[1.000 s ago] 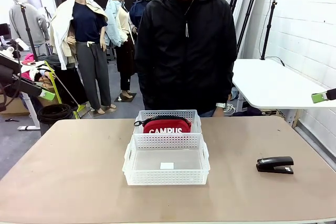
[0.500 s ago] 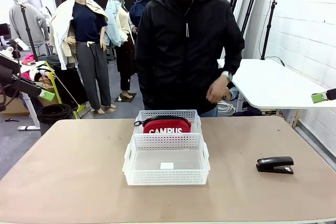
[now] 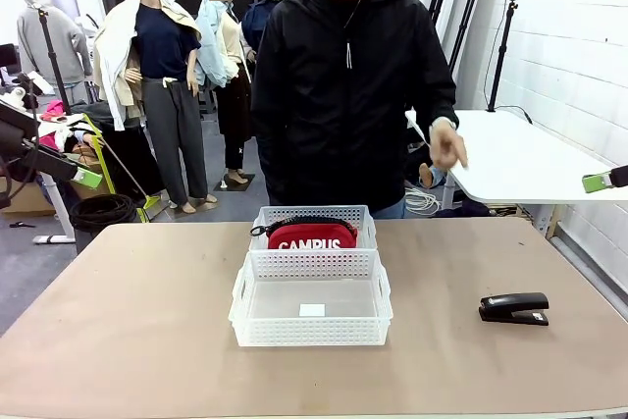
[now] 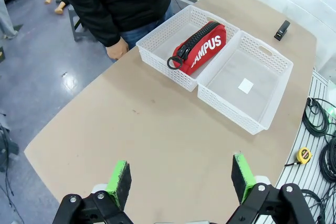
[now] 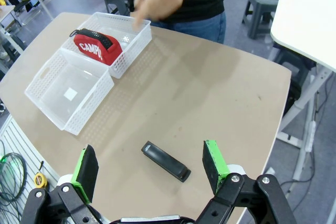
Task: Distribute items into two baskets.
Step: Pick up the Stapler that the person points to.
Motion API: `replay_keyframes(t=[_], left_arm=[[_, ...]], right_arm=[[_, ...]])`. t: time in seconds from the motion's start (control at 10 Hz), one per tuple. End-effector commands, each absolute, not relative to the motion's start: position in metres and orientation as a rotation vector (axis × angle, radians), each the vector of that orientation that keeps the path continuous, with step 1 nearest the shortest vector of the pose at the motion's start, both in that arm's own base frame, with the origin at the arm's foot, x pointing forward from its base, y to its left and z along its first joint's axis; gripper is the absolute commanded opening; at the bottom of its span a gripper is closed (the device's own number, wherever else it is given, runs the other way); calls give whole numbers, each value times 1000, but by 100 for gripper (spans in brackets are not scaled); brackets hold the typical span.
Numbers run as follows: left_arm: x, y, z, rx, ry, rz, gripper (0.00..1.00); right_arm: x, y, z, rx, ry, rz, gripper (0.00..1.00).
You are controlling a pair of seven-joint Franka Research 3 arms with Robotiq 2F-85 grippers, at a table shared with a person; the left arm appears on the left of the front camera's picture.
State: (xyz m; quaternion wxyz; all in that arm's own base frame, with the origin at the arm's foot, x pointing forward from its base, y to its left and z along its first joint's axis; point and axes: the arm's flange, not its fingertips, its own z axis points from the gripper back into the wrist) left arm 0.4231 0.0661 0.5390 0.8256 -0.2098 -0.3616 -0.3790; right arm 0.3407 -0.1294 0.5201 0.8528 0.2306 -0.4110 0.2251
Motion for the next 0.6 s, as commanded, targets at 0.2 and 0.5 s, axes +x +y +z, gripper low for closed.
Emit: replay_keyframes(t=[0.2, 0.5], left_arm=[[422, 67, 540, -447, -771, -797, 100], [422, 67, 540, -447, -771, -797, 100]], right_arm=[[343, -129, 518, 510, -890, 480, 100], [343, -129, 518, 510, -890, 480, 100]])
